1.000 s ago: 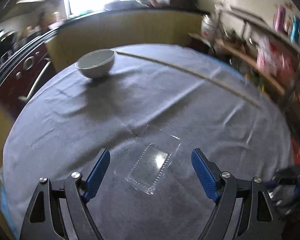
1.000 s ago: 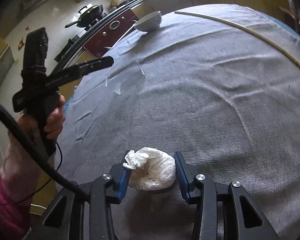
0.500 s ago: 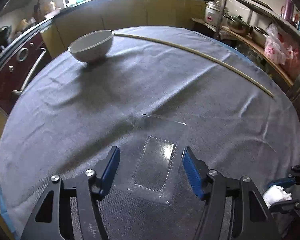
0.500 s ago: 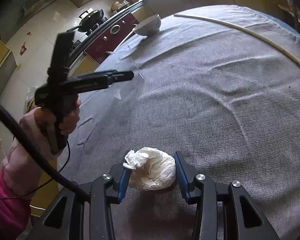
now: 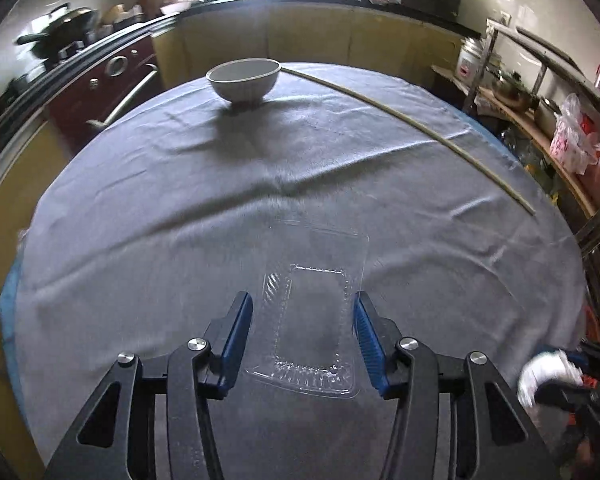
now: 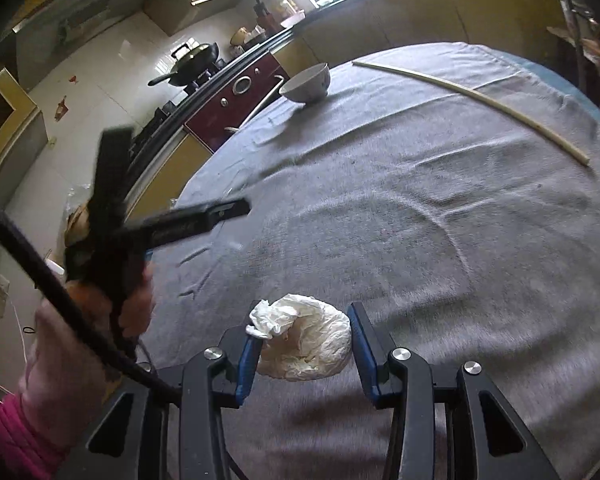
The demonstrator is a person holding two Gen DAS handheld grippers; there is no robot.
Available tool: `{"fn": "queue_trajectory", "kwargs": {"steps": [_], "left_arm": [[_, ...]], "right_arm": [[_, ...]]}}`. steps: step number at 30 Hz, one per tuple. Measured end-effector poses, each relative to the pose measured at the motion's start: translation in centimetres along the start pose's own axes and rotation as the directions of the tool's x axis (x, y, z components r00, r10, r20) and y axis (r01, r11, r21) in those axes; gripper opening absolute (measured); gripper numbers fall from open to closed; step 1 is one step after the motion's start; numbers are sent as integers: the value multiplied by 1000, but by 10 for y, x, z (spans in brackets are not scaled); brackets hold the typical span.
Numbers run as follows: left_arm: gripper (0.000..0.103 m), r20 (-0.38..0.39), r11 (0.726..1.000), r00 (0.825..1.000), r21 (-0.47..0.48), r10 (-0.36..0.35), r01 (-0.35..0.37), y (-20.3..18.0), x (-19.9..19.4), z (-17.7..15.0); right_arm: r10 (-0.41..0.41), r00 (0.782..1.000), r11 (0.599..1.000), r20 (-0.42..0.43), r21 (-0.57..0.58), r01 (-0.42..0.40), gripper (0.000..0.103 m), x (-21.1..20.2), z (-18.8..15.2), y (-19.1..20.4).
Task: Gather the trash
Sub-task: 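Carry the white tissue and clear plastic tray over the red basket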
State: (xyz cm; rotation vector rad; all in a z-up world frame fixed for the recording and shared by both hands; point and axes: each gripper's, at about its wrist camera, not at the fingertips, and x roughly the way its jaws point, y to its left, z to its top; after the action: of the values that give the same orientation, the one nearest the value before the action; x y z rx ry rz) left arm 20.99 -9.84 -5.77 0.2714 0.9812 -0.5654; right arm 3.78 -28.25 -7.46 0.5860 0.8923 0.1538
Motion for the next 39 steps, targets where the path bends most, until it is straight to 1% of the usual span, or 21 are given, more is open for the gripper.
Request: {"fn": "queue_trajectory", "kwargs": {"steps": [7,10,14,16,21,24,27,30,36,39], "left_arm": [[53,94,998,995,-65,25,-19,-22,-73,-47],[53,118,997,992,-73,33,-25,-34,-92,-60],[53,154,996,986,-63,66,-56,-52,-114,-73],[53,164,997,984,-60,64,-55,-62,-122,-79],[54,178,998,982,-44,59,-52,-84,-135,-91],[54,190,998,980,-45,53,-46,-94,-140,-99],[54,189,998,981,-54,40,-30,-98,-141,-105],[54,180,998,983,-49,37,-29,-102,-139,-111],[54,159,999,986,-26,47,-43,-104,-135,-123],[54,156,998,986,-25,57,-53,-102,-135,-129]], "right_arm": [[-29,999,999,41,15,28,44,-33,-16,-5],[-36,997,999,62,31,34,44,-47,-21,-9],[-35,995,999,92,44,31,44,-67,-29,-13],[-30,994,999,108,43,26,44,-77,-32,-13],[-13,992,999,128,34,9,45,-91,-42,-11],[-13,993,1000,120,30,10,45,-95,-49,-13],[-29,994,999,109,29,25,45,-100,-58,-17],[-39,994,998,101,43,35,45,-102,-64,-22],[-35,995,997,91,75,28,45,-99,-65,-24],[-36,996,998,81,56,31,45,-93,-66,-16]]}}
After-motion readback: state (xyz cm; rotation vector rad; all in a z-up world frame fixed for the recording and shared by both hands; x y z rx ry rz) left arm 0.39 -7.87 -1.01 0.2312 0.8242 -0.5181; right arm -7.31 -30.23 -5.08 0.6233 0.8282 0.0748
